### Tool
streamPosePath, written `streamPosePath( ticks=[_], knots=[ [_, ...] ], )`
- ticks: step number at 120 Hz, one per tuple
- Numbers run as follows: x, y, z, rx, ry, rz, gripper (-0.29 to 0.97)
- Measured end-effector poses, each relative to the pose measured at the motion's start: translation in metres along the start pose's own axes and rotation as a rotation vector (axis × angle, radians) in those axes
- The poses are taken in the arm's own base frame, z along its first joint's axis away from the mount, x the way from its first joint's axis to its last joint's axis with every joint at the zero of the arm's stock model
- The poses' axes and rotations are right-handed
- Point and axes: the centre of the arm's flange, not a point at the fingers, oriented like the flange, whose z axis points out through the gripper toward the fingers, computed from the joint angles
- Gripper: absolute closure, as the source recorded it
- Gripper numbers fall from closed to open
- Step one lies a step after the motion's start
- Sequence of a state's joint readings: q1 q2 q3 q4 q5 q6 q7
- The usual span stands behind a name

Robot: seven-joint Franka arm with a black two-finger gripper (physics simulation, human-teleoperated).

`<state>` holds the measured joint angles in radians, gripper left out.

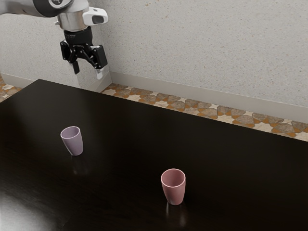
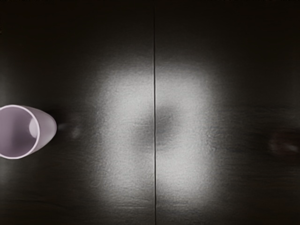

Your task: Place the left cup onto the right cup

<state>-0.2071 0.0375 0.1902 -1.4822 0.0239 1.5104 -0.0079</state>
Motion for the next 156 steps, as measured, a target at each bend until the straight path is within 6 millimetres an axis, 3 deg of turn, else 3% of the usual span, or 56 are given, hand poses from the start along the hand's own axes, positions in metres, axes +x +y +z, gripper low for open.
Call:
streamPosePath(
  ticks=[49, 137, 156],
  knots=[
    [0.004, 0.003, 0.005, 0.012, 0.002, 0.006, 0.0],
    [0.038, -0.008, 0.082, 0.048, -0.021, -0.008, 0.0],
    [0.046, -0.019, 0.096, 0.052, -0.021, -0.026, 0.0]
  ],
)
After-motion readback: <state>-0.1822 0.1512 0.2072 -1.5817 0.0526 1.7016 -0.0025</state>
